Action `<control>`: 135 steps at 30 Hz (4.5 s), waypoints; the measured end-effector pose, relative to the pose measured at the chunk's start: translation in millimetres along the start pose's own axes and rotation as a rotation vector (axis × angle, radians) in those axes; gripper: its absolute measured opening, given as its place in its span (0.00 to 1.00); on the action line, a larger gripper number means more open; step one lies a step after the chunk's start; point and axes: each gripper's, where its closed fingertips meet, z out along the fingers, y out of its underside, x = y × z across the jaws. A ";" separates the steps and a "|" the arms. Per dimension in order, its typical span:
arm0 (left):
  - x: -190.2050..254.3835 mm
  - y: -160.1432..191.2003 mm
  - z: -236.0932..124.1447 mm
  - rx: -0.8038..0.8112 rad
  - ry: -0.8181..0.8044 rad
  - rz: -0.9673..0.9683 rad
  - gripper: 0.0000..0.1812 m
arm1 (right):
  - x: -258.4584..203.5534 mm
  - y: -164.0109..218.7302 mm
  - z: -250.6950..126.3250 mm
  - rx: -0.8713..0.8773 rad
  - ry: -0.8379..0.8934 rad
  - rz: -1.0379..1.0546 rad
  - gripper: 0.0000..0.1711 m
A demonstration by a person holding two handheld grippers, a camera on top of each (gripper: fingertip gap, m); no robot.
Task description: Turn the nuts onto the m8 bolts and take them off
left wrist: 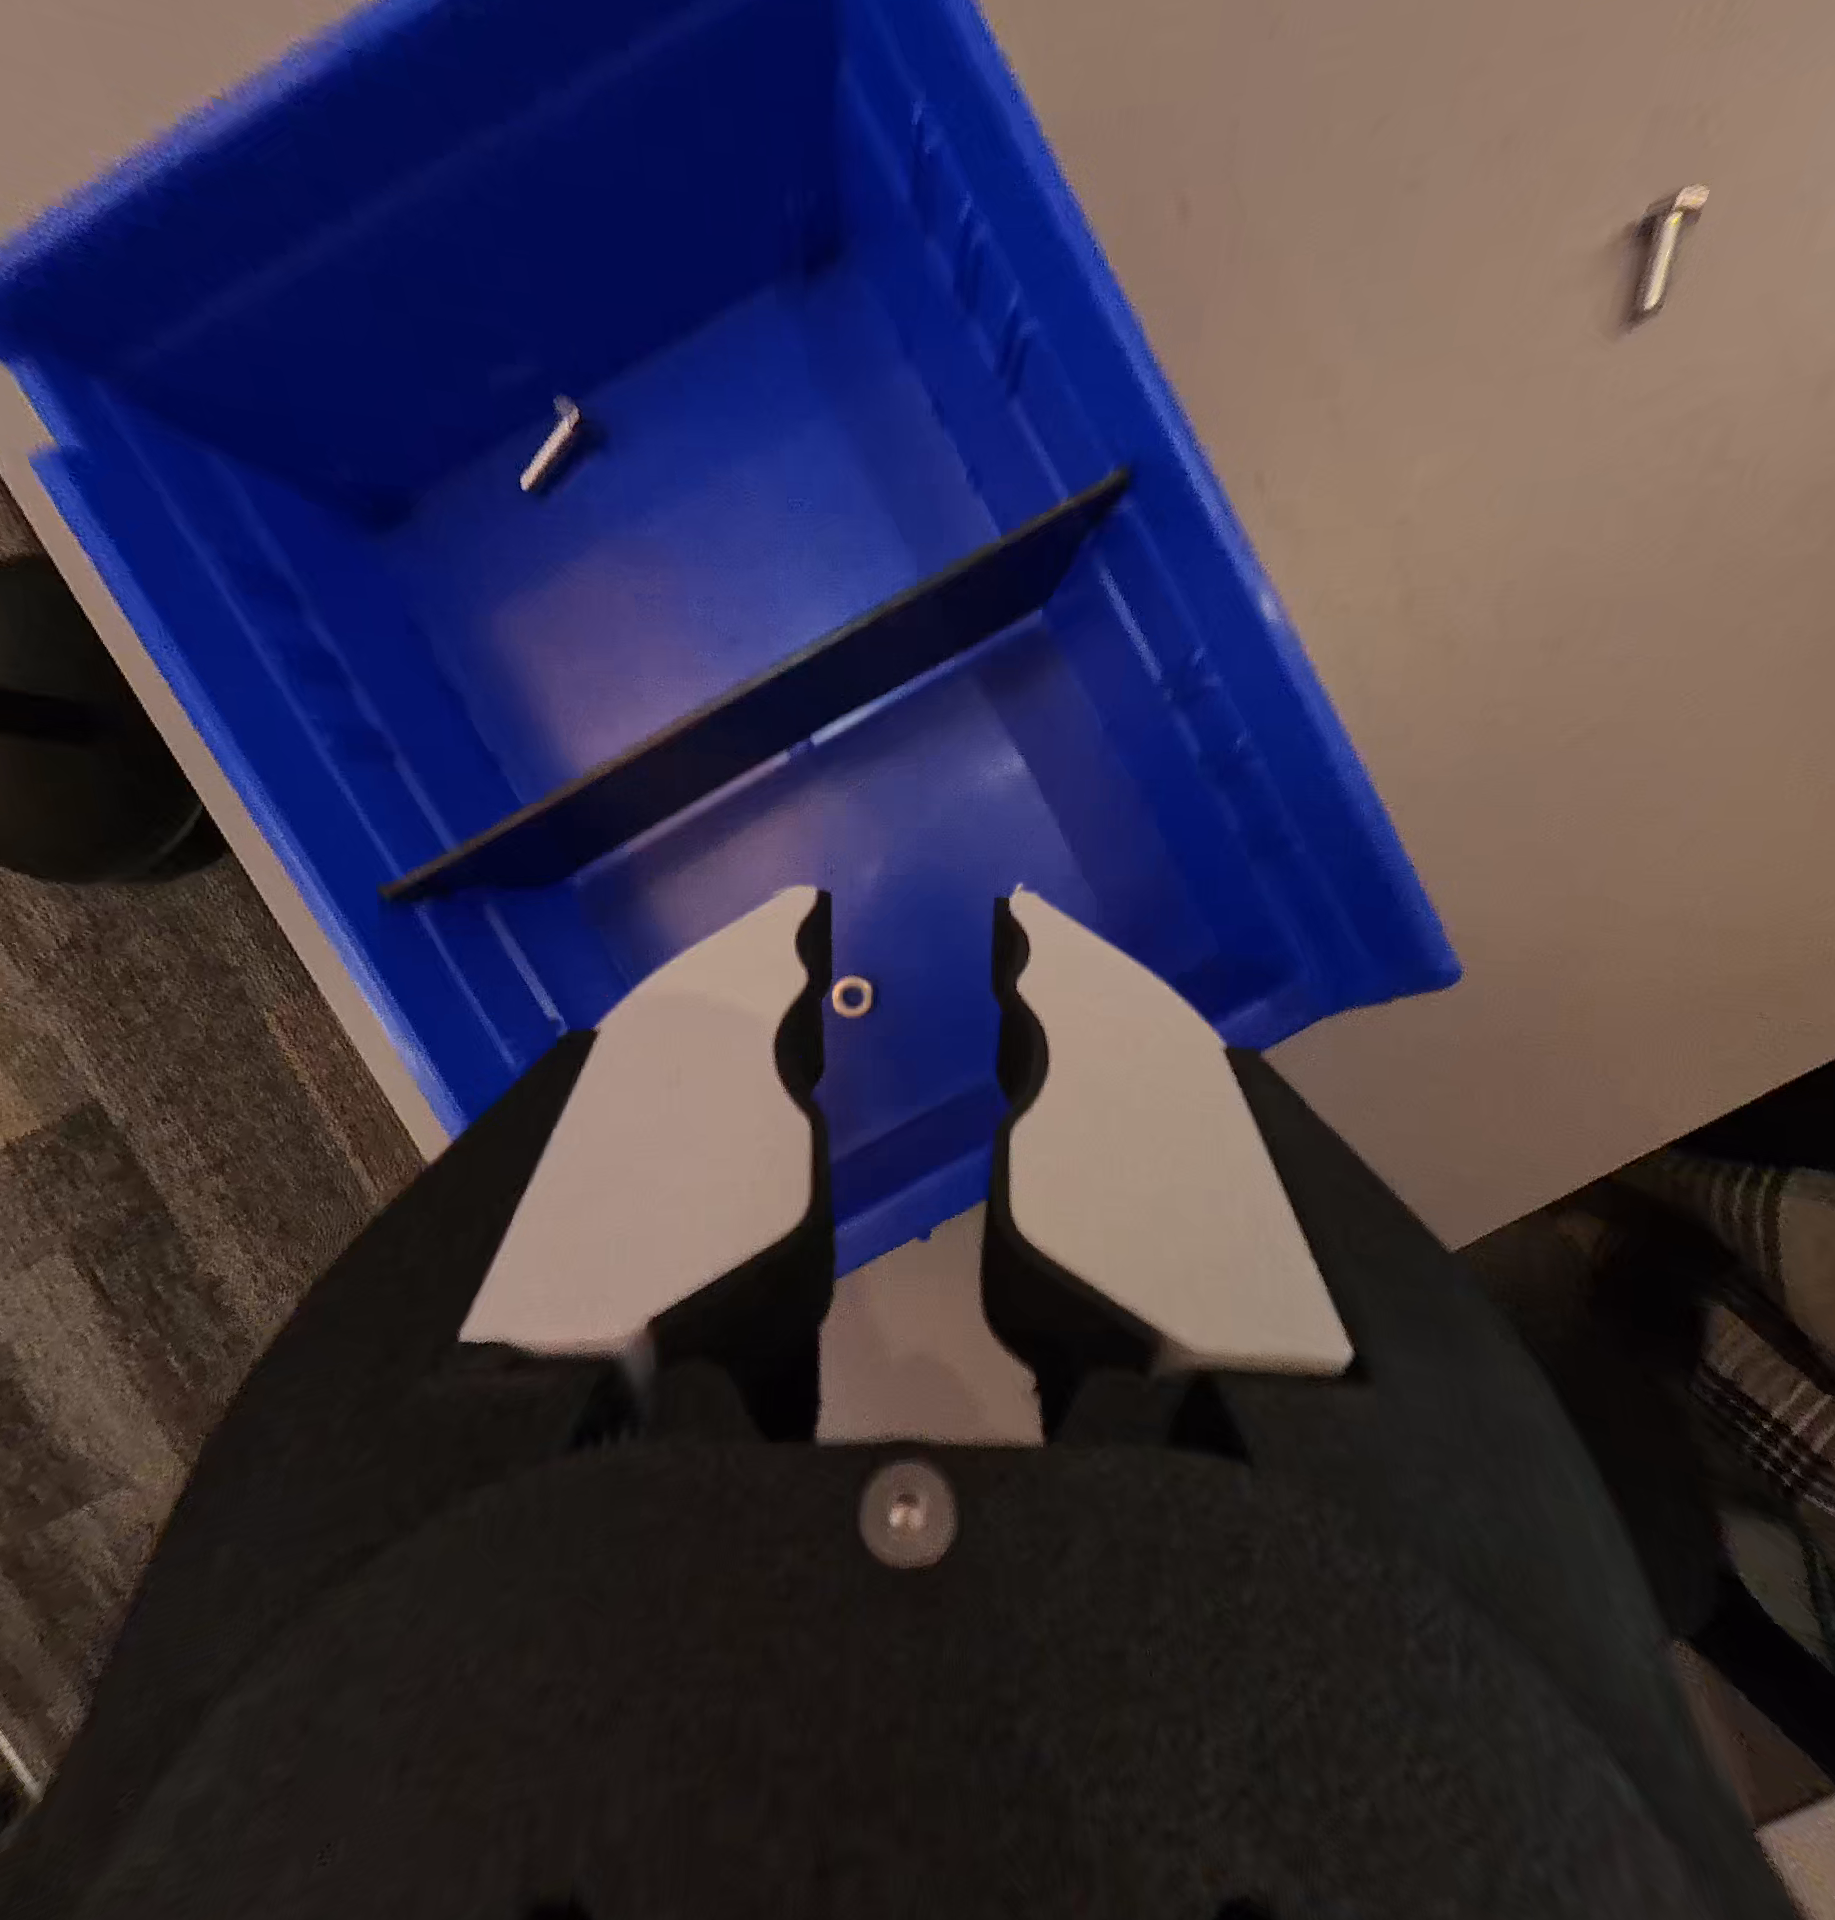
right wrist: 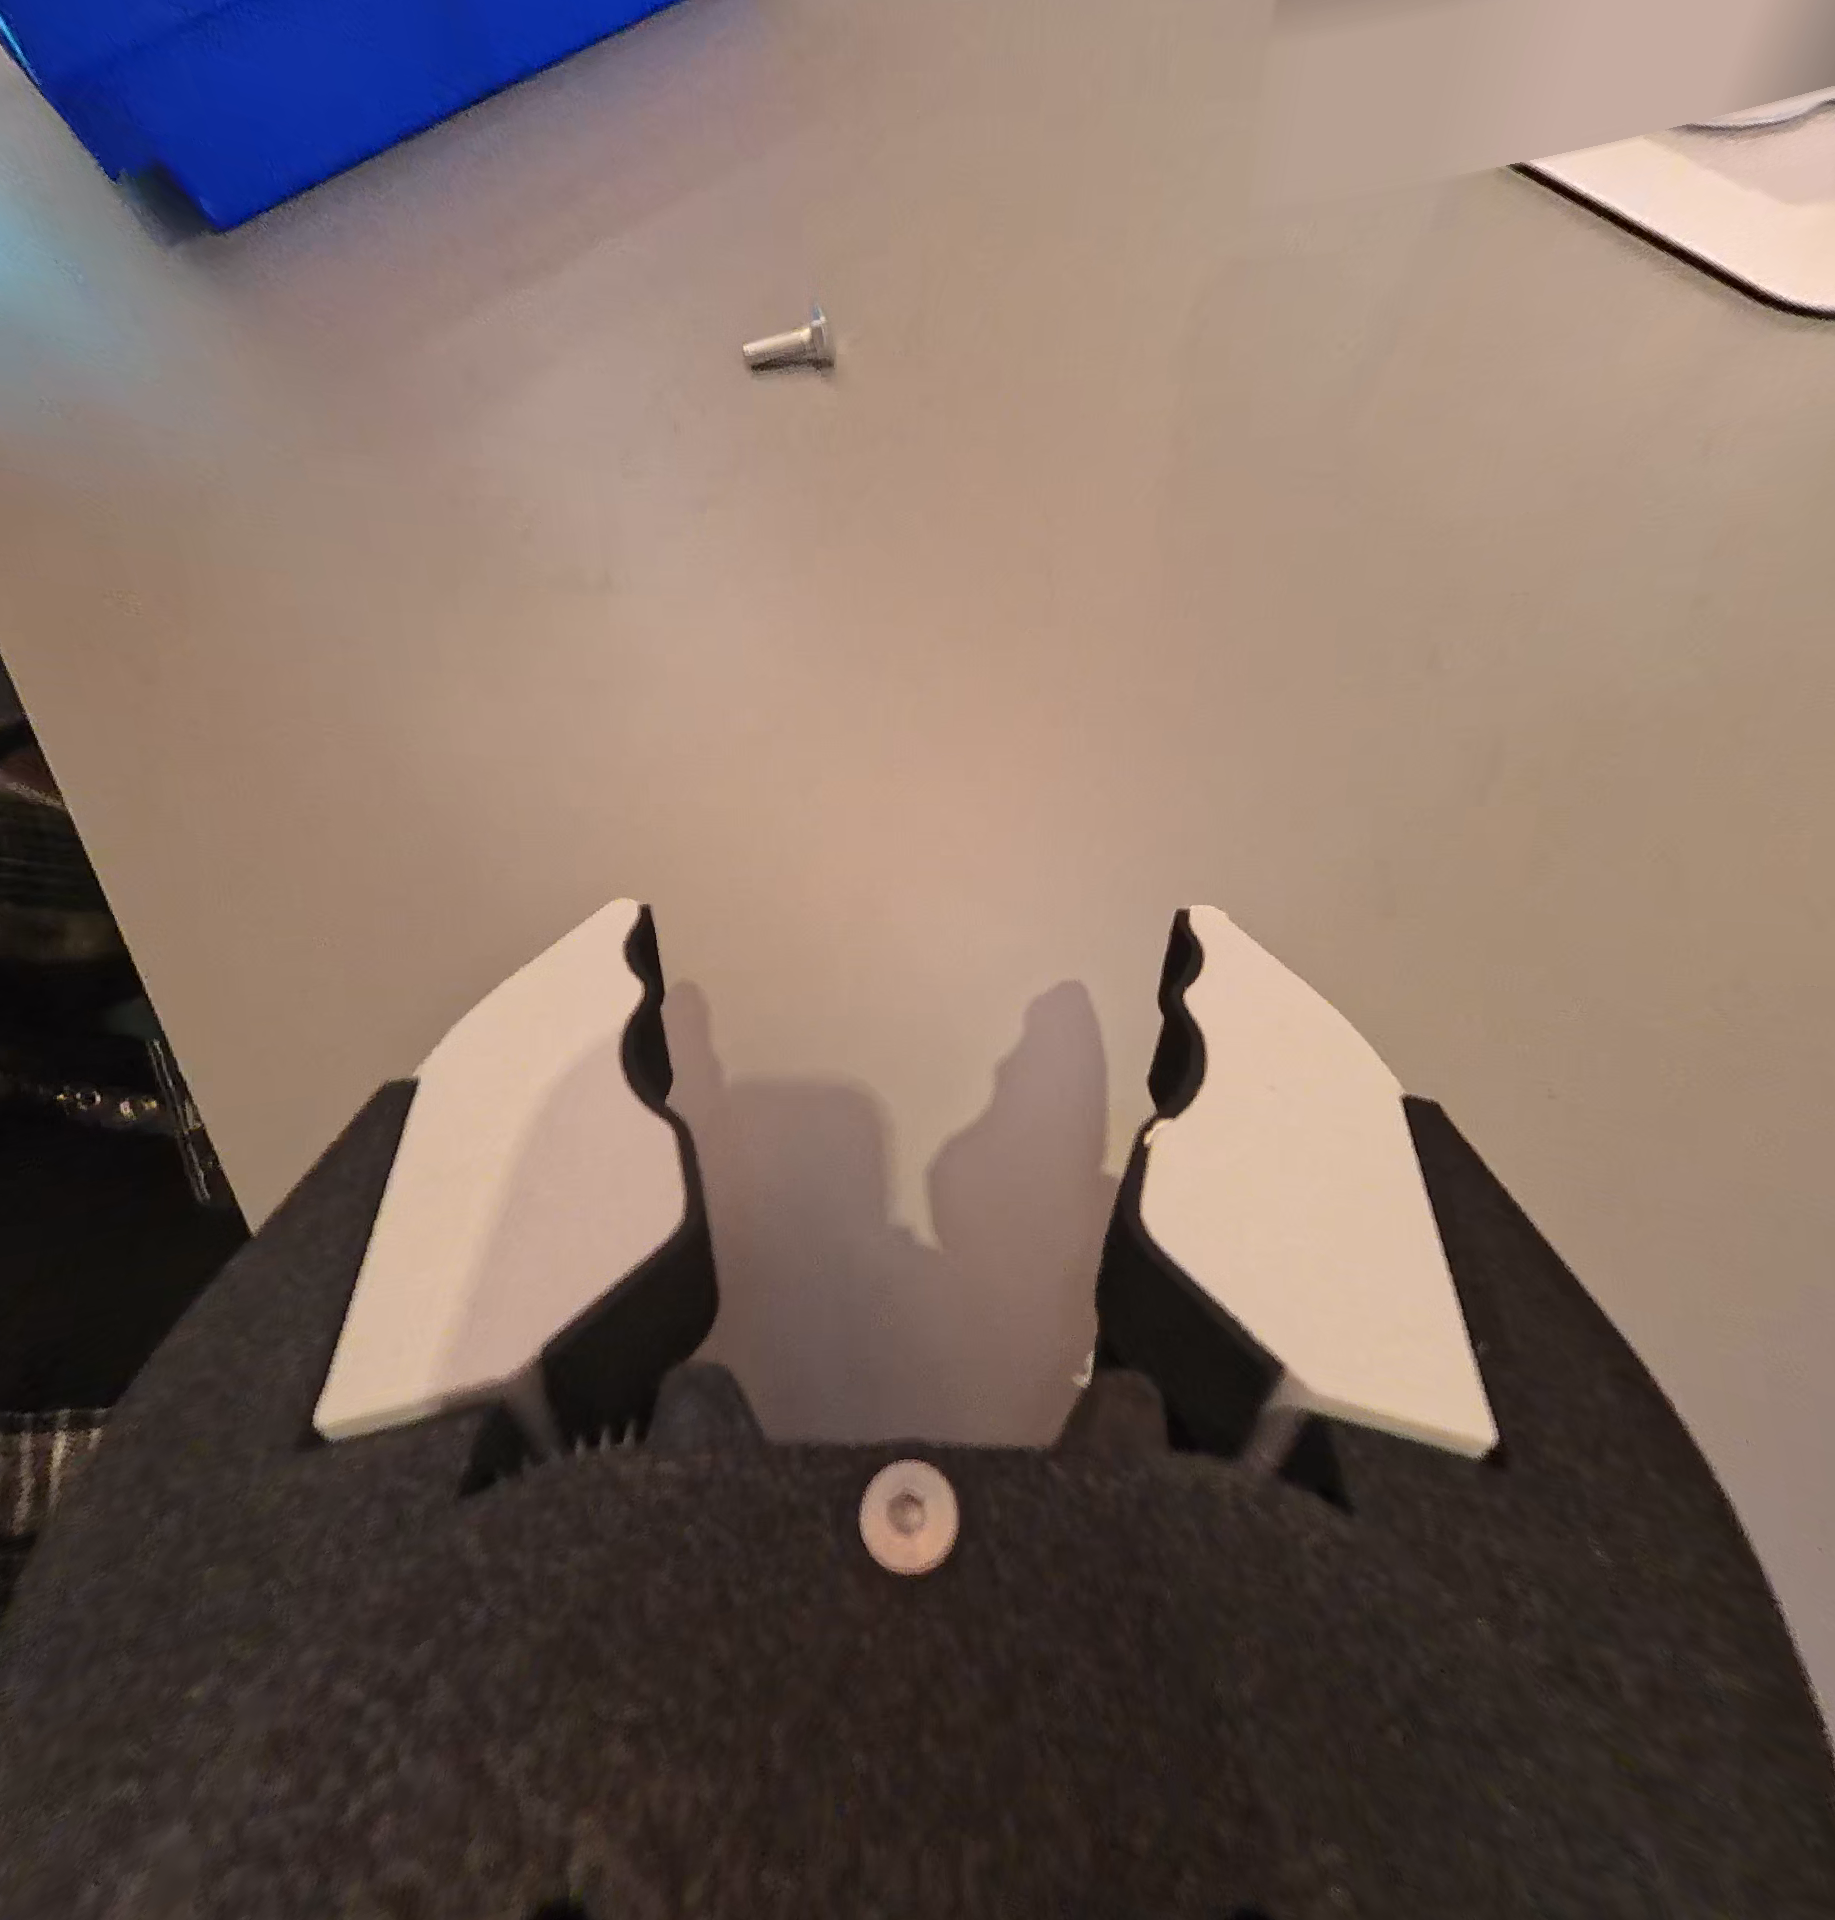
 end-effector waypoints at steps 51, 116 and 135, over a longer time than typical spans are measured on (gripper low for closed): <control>2.6 0.6 34.0 -0.219 -0.010 0.100 0.07 | -5.8 -8.7 -20.0 -0.011 0.048 -0.029 0.53; 221.0 -131.0 179.9 -0.297 0.454 0.873 0.16 | 6.9 40.7 -81.7 0.018 0.127 0.042 0.53; 221.1 -120.9 179.2 -0.120 0.377 0.450 0.16 | 4.1 43.3 -85.6 0.029 0.124 0.041 0.53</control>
